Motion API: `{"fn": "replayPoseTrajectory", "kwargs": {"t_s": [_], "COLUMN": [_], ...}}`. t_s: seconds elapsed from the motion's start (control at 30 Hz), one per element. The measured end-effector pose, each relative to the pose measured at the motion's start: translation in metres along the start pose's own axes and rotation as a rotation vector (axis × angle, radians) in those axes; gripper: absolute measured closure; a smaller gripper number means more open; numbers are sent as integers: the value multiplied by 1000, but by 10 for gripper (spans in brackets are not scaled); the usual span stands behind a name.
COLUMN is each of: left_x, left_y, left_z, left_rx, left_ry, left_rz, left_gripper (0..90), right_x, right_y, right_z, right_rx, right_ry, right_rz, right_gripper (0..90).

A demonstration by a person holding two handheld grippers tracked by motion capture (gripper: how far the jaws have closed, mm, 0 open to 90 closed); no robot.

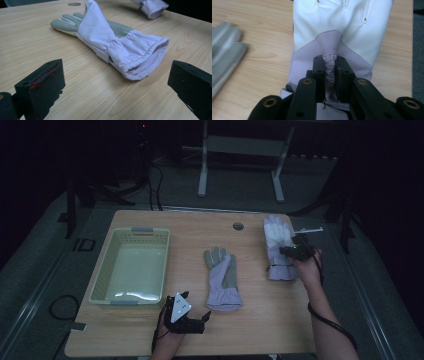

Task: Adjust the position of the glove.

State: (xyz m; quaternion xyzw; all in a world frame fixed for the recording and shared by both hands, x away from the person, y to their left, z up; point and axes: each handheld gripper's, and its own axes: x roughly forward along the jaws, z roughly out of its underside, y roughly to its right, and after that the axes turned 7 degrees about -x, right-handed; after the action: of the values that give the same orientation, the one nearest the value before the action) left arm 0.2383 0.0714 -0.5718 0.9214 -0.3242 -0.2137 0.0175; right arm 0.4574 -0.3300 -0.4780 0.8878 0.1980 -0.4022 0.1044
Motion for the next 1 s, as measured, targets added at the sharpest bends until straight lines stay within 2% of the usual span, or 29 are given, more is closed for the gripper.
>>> {"fn": "replayPoseTrajectory", "kwargs": {"t_s": [0.1, 0.13, 0.23, 0.27, 0.3, 0.43, 0.57, 0.63, 0.8, 0.9, 1.0], "left_x": [0, 0, 0, 0, 0, 0, 0, 0, 0, 0, 0], "left_y": [0, 0, 0, 0, 0, 1, 1, 0, 0, 0, 0], "left_z": [0, 0, 0, 0, 0, 0, 0, 0, 0, 0, 0], "left_rx": [4, 4, 3, 3, 3, 7, 5, 4, 2, 1, 0], "left_ry": [0, 0, 1, 1, 0, 0, 2, 2, 3, 3, 3], "left_rz": [-2, -2, -3, -3, -3, -2, 1, -1, -2, -2, -3], "left_gripper": [11, 11, 11, 11, 11, 11, 11, 11, 11, 12, 11], "right_x": [-18, -18, -41, -41, -61, -83, -94, -97, -102, -108, -112], "right_y": [-5, -5, -9, -9, -13, -21, -27, -29, -40, -45, -50], "right_z": [0, 0, 1, 1, 4, 15, 27, 33, 44, 53, 65], "right_rx": [-3, -3, 5, 5, 28, 48, 31, 36, 8, 27, 52], "right_ry": [33, 33, 63, 63, 94, 120, 107, 106, 101, 118, 124], "right_rz": [6, 6, 7, 7, 9, 33, 46, 47, 61, 38, 40], "right_gripper": [804, 804, 805, 805, 805, 805, 805, 804, 804, 804, 804]}}
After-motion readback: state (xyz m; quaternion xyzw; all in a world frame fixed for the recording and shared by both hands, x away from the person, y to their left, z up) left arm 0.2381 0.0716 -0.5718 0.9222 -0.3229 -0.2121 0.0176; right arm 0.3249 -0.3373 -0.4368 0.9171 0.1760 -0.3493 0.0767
